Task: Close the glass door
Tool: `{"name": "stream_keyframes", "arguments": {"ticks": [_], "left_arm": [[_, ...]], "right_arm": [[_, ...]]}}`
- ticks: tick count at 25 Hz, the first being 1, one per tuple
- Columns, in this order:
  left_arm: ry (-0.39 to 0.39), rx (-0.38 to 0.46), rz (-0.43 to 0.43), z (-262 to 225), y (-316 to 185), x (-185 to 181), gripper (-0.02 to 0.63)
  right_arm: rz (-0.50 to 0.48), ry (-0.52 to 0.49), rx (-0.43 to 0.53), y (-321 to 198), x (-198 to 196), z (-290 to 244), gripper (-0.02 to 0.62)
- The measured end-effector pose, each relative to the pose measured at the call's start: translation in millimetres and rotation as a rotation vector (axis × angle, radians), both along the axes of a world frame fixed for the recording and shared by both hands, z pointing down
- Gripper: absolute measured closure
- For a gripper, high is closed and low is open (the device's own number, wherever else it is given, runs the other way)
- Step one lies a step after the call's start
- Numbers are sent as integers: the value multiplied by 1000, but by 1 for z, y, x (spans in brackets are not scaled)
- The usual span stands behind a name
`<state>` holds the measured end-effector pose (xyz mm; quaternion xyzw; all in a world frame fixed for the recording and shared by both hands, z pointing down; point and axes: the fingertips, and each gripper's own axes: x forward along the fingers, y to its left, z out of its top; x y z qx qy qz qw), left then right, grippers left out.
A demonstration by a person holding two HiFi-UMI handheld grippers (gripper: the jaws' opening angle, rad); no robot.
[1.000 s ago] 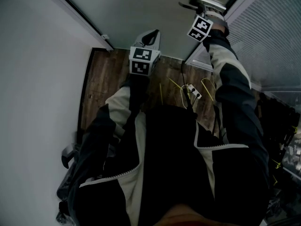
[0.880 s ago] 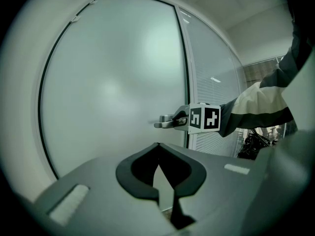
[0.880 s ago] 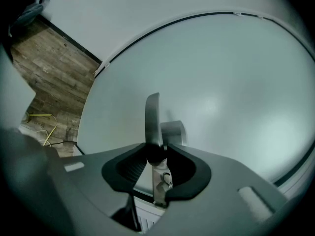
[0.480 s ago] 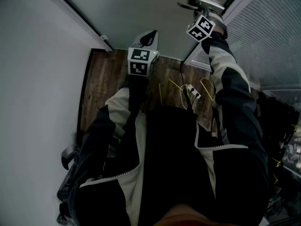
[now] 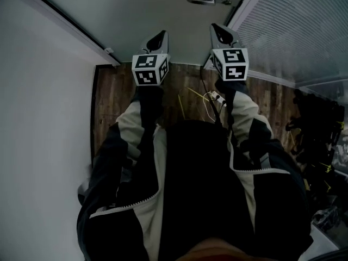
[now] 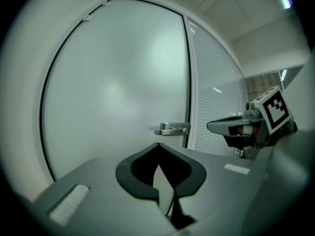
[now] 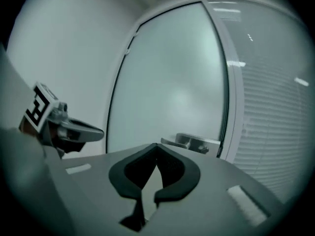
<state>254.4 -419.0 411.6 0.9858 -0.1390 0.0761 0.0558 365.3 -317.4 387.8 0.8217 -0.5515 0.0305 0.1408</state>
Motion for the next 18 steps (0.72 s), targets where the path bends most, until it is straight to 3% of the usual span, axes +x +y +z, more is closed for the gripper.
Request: {"name": "stream_keyframes", "arguments": {"ticks": [3,9,18], "left_arm": [[10,8,22,-4,4,4,601],[19,7,76,-15,33,17,601],[36,34,116,-33,59,30,601]], "right_arm": [[5,-75,40,17,-19,7,591],[64,-142,55,53,-12,6,594],[91,-148,53,71,-3,3,594]]}}
